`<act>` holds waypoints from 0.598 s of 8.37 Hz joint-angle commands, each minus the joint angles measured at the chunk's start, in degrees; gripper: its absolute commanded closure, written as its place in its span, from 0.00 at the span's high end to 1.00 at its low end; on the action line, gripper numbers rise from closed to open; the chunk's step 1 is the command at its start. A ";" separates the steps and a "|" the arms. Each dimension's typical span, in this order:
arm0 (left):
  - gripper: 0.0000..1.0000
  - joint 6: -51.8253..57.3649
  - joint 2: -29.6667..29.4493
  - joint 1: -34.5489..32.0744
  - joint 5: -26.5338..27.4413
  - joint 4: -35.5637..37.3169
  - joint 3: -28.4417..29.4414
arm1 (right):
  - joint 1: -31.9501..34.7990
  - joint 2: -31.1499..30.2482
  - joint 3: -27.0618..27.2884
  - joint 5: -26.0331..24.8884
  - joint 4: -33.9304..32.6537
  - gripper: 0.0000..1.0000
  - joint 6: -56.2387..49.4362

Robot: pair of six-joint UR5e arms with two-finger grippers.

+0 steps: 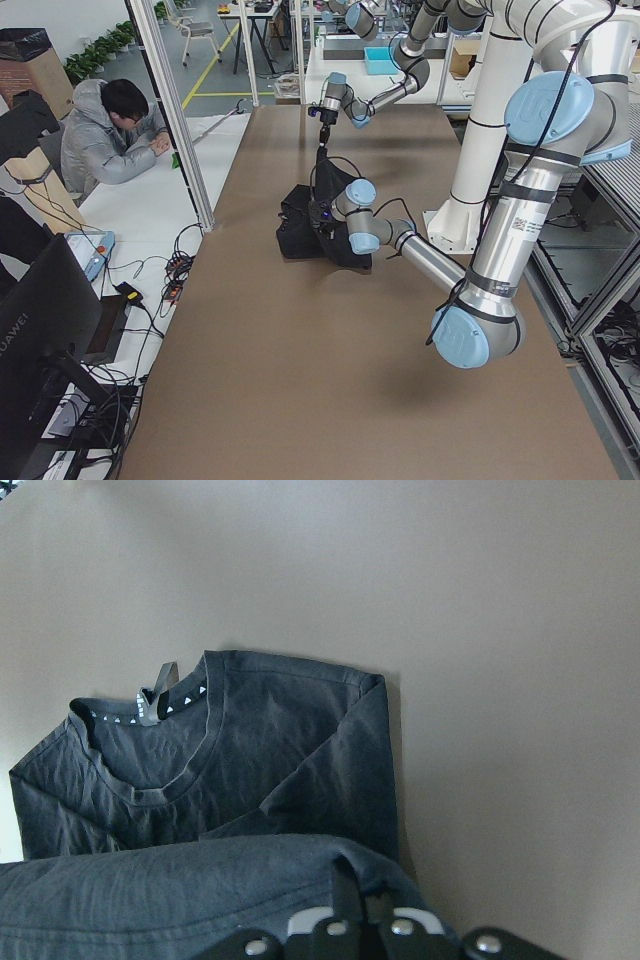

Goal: Fold clothes
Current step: 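Lay the hem down near the collar and open both grippers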

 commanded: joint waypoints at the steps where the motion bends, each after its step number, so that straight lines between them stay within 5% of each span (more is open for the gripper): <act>1: 0.00 0.54 -2.06 -1.22 0.11 -0.34 4.64 | -0.09 3.92 -5.33 -2.94 -1.25 0.00 -0.26; 5: 0.00 0.28 -5.93 -1.31 0.20 0.18 8.43 | -0.18 6.39 -6.49 -3.74 -1.60 0.00 0.52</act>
